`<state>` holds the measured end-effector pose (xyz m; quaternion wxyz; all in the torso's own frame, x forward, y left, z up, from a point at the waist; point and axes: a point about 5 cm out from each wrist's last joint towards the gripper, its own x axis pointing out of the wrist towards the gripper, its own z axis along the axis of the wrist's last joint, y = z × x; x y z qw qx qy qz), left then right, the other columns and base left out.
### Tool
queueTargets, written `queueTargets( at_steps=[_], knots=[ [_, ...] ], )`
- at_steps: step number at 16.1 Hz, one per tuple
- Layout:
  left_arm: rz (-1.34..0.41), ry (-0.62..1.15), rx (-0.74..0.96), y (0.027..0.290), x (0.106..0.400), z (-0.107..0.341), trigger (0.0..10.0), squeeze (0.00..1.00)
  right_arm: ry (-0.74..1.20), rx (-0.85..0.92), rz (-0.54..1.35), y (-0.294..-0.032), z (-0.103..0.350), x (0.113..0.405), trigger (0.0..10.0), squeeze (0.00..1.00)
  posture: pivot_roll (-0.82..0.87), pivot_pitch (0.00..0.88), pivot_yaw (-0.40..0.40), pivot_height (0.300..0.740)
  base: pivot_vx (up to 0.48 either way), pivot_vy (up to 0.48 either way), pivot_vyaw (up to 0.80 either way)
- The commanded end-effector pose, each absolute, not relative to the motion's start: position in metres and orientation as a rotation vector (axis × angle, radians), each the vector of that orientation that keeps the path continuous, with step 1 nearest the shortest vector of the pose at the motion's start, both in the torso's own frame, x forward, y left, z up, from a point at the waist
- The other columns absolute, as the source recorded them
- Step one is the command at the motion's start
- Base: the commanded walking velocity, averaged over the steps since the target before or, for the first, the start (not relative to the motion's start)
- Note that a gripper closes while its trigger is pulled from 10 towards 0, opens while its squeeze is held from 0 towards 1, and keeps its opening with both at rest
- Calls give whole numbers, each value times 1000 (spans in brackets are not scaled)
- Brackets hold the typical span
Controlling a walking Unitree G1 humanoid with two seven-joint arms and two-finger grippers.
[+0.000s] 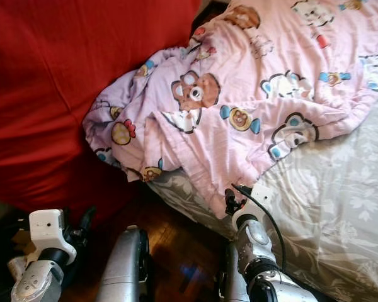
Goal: Clean up the room
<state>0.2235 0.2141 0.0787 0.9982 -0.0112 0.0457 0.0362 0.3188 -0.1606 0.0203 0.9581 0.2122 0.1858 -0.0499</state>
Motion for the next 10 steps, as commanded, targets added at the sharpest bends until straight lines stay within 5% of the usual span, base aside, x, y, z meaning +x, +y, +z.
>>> queueTargets(
  at_steps=[1,5,6,10],
  knots=[
    [68,128,4,216,217,75,10000,0,424,485,-98,-155,11,312,10000,0,242,327,65,597,0,0,0],
    [69,150,17,217,208,75,10000,0,415,556,-40,-143,14,315,10000,0,252,336,71,597,0,0,0],
    [70,158,18,217,205,74,10000,0,409,563,-39,-143,15,315,0,0,253,337,72,597,0,0,0],
    [66,171,19,216,204,73,10000,0,402,568,-36,-143,15,316,0,0,252,341,77,597,0,0,0]
  ],
)
